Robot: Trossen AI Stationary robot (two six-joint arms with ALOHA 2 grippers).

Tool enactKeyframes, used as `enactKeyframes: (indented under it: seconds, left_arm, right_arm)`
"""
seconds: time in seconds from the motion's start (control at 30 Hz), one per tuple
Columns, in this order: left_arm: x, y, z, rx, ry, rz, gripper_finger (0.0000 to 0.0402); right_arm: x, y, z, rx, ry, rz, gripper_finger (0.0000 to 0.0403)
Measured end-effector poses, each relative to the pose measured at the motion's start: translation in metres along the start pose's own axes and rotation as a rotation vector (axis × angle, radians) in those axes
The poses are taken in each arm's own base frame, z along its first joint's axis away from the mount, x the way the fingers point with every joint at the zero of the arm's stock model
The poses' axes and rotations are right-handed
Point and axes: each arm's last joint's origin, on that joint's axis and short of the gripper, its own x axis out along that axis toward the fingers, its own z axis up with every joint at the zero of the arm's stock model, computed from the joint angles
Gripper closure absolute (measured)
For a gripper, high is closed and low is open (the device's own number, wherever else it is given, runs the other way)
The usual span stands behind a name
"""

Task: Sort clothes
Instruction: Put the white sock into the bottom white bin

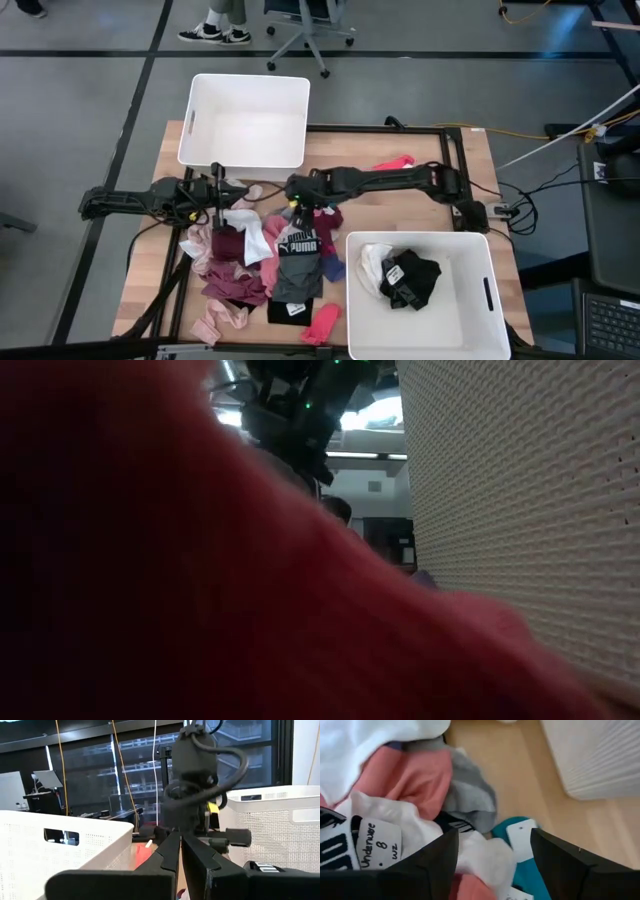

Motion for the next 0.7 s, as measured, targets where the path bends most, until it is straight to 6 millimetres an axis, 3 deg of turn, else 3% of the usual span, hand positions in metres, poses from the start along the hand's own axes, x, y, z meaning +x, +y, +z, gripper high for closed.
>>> enactKeyframes:
  seconds: [0.23, 0.5, 0.7]
  left_arm:
    - [0.0, 0.0, -0.001, 0.001, 0.008, -0.001, 0.0391]
    - [0.0, 0.0, -0.002, 0.0, 0.018, -0.002, 0.0391]
    - [0.0, 0.0, -0.002, -0.001, 0.017, -0.002, 0.0391]
  right_arm:
    - [0.008, 0.005, -0.004, -0.004, 0.052, 0.113, 0.0155]
    - [0.017, 0.004, -0.011, -0.001, 0.065, 0.116, 0.0158]
    - [0.018, 0.005, -0.011, -0.006, 0.064, 0.125, 0.0233]
